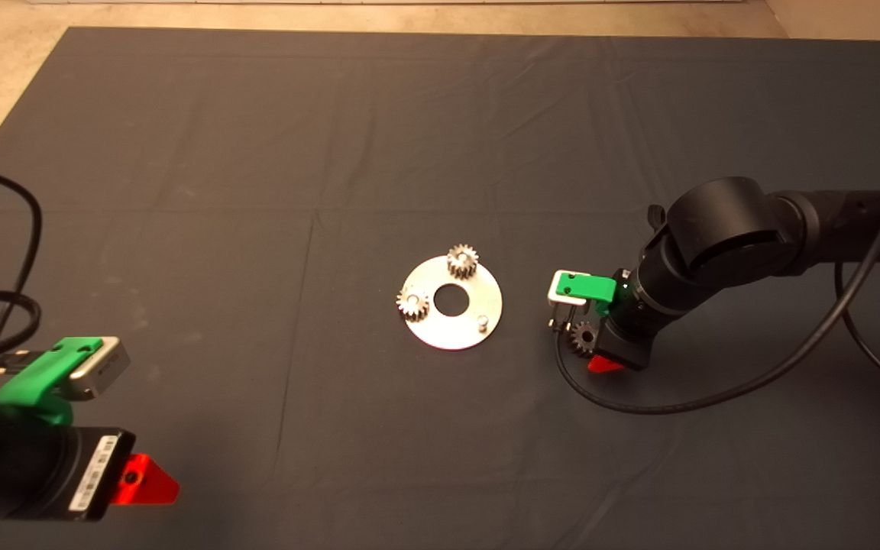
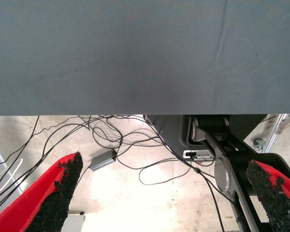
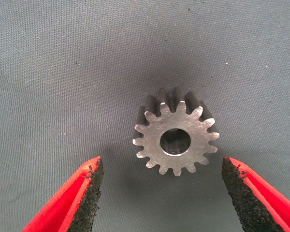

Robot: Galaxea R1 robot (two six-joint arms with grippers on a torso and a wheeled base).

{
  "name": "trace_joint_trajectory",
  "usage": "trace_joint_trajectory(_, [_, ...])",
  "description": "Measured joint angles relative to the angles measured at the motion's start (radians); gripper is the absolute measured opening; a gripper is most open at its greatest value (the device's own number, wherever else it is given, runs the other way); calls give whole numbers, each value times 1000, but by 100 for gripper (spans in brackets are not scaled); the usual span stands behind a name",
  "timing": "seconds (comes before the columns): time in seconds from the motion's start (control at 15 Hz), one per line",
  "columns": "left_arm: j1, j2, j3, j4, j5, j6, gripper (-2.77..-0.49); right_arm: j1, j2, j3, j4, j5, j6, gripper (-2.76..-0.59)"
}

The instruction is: Install three planetary gears onto the carrier pins

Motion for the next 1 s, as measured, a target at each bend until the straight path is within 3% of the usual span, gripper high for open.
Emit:
trace_joint_trajectory(0.4, [0,0,0,0,0,0,-80,-11,2,0,-3,-1,0,-183])
trace_joint_trajectory(1.0, [0,0,0,0,0,0,-80,-11,3,0,-7,-1,2,-197])
